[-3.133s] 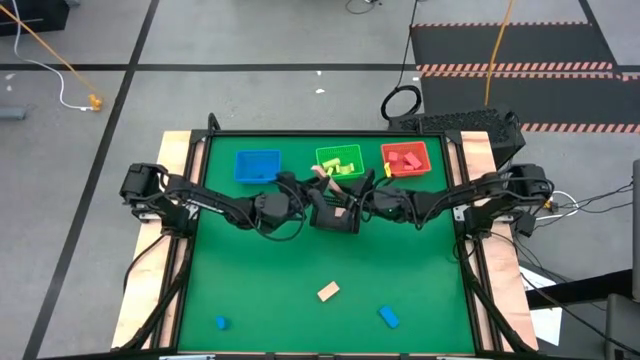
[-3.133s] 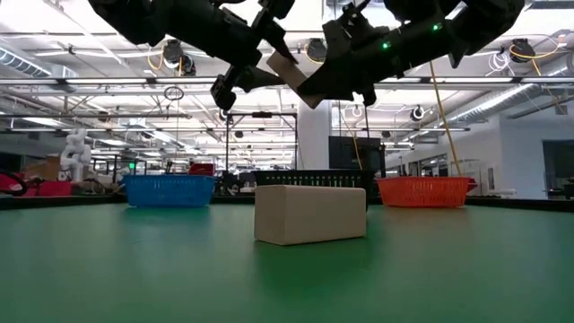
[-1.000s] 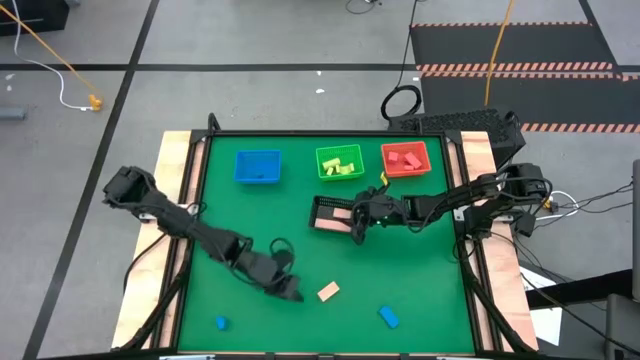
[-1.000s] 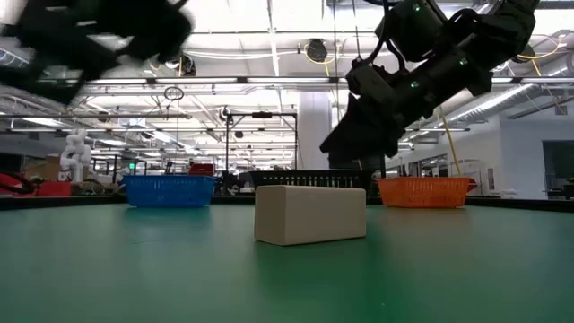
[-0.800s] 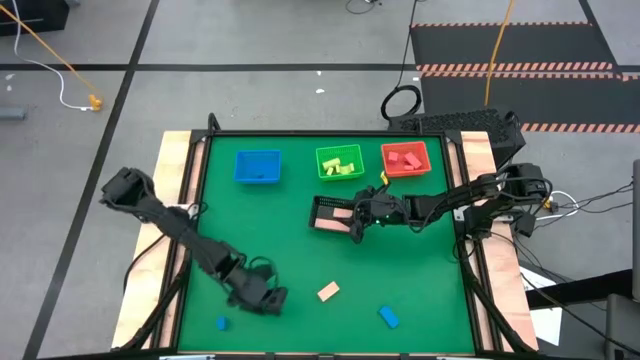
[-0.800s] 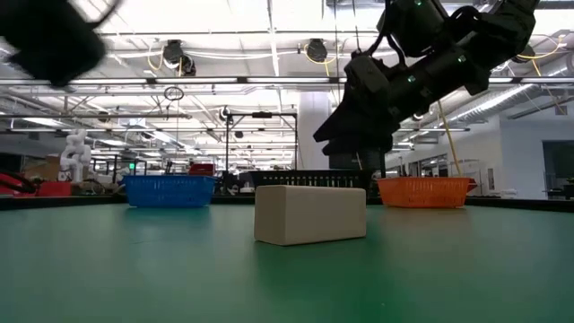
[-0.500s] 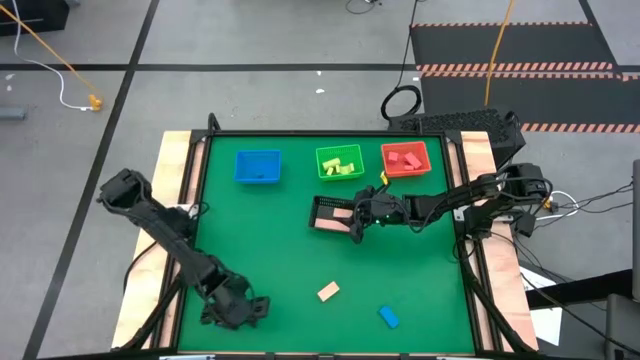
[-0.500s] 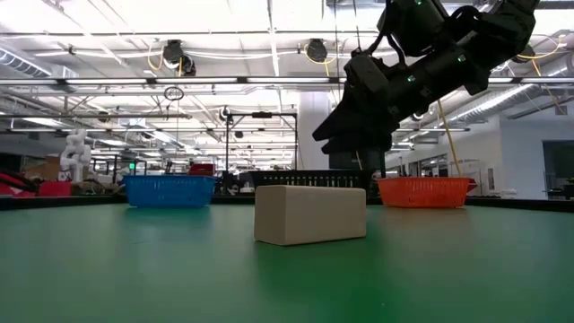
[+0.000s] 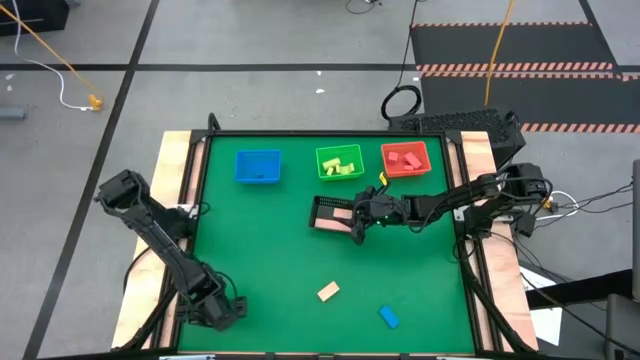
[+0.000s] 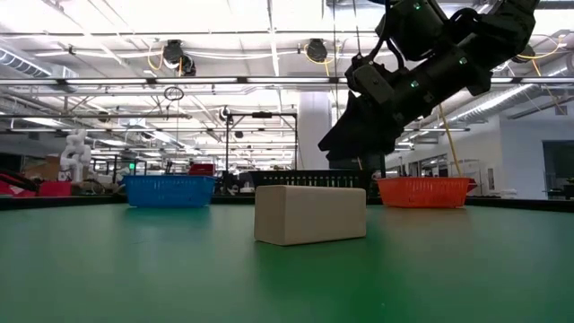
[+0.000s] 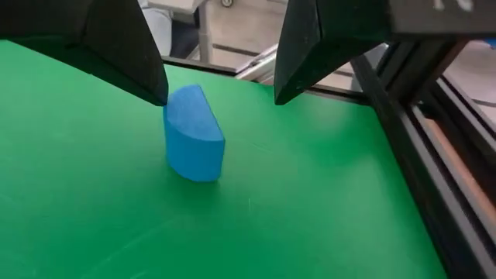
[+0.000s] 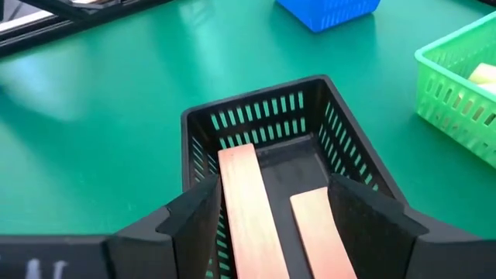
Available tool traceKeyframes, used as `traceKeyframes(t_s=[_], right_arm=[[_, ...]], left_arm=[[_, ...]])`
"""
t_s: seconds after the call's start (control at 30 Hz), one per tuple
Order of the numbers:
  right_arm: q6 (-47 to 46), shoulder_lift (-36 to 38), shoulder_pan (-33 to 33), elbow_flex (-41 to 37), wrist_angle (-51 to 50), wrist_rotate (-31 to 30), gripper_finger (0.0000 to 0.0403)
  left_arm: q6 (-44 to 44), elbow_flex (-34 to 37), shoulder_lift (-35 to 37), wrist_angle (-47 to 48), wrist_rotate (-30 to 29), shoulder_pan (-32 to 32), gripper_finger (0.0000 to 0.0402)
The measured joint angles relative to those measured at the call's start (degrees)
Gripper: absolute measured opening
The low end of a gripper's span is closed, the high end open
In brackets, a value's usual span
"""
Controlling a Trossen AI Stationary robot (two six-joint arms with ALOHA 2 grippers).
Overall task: Sort & place blocks by color
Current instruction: Put the left blue block into the blue bin
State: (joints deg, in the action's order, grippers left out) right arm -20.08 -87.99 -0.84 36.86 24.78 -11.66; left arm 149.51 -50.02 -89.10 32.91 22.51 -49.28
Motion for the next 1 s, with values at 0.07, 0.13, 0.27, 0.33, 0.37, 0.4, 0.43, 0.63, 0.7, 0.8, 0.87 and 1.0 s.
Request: traceKeyframes(t_s=[0.07,0.13,0.27,0.33,0.37,0.4,0.43,0.63,0.7,0.8,0.87,1.0], right_arm=[[0.0,0.0,0.0,0.0,0.01,0.0,0.0231],[0.0,0.0,0.0,0.0,0.1,0.0,0.0231],[0.0,0.0,0.0,0.0,0.13,0.0,0.0231],[0.0,0.0,0.0,0.0,0.08,-0.01,0.0231],[0.0,0.0,0.0,0.0,-0.02,0.0,0.0231],[0.0,0.0,0.0,0.0,-0.1,0.0,0.0231],[0.0,0.0,0.0,0.0,-0.14,-0.02,0.0231],[0.0,0.0,0.0,0.0,-0.18,0.0,0.0231],[0.0,0.0,0.0,0.0,-0.18,0.0,0.0231],[0.0,0.0,0.0,0.0,-0.2,-0.02,0.0231],[0.0,0.0,0.0,0.0,-0.18,0.0,0.0231],[0.0,0.0,0.0,0.0,-0.2,0.0,0.0231]], left_arm=[[-0.03,0.0,0.0,0.22,-0.03,0.33,0.0237],[-0.04,0.0,0.0,0.45,-0.09,0.55,0.0237],[0.19,0.0,-1.26,0.76,-0.03,0.47,0.0237],[0.02,0.0,-2.28,-0.28,-0.05,0.56,0.0236],[-0.01,0.0,-2.91,-0.86,-0.07,0.58,0.0236],[0.01,0.0,-3.51,-0.8,-0.09,0.6,0.0236],[-0.01,0.02,-3.9,-0.49,-0.09,0.56,0.0236],[-0.33,0.04,-4.68,-0.6,-0.09,0.55,0.0199],[-0.37,0.04,-4.68,-0.57,-0.12,0.55,0.0163],[-0.71,0.04,-4.68,-0.66,-0.3,0.55,0.0099],[-1.21,0.04,-4.66,-0.85,-0.78,0.55,0.0087],[-2.06,0.04,-4.66,-1.64,-1.54,0.63,0.0087]])
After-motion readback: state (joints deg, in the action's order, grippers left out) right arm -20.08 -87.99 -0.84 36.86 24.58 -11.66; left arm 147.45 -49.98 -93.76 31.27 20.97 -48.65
